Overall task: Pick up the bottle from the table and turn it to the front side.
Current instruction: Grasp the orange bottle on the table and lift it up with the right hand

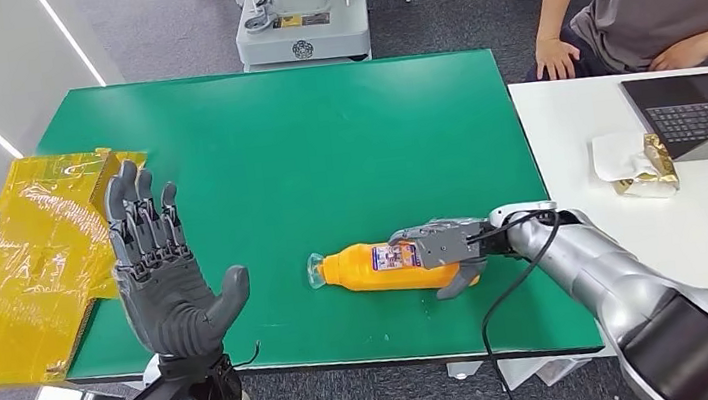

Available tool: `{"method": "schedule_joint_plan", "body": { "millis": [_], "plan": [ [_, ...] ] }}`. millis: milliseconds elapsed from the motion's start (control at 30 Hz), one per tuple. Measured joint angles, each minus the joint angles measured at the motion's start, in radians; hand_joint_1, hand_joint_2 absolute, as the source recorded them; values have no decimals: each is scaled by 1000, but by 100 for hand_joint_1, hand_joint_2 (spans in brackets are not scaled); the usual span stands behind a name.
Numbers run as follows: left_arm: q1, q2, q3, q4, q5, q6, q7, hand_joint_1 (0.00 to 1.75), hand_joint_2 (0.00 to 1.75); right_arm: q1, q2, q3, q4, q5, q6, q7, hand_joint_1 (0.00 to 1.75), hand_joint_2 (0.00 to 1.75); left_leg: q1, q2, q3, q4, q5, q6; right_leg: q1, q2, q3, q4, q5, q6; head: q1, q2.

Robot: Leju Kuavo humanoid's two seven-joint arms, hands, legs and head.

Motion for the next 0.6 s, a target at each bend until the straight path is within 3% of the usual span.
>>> {"method": "schedule_joint_plan", "body": {
  "millis": [333, 600],
  "plan": [
    [0, 0, 0, 0, 4, -12, 0, 0, 175, 39, -10, 15, 0, 30, -149, 18, 0, 175, 0, 0, 0, 0, 0, 0, 0, 0, 0, 0, 0, 0, 0, 0],
    [0, 0, 1, 0, 7, -28, 0, 0, 175, 52, -19, 26, 0, 29, -164, 22, 0, 175, 0, 0, 0, 0, 0, 0, 0, 0, 0, 0, 0, 0, 0, 0]
  ]
}}
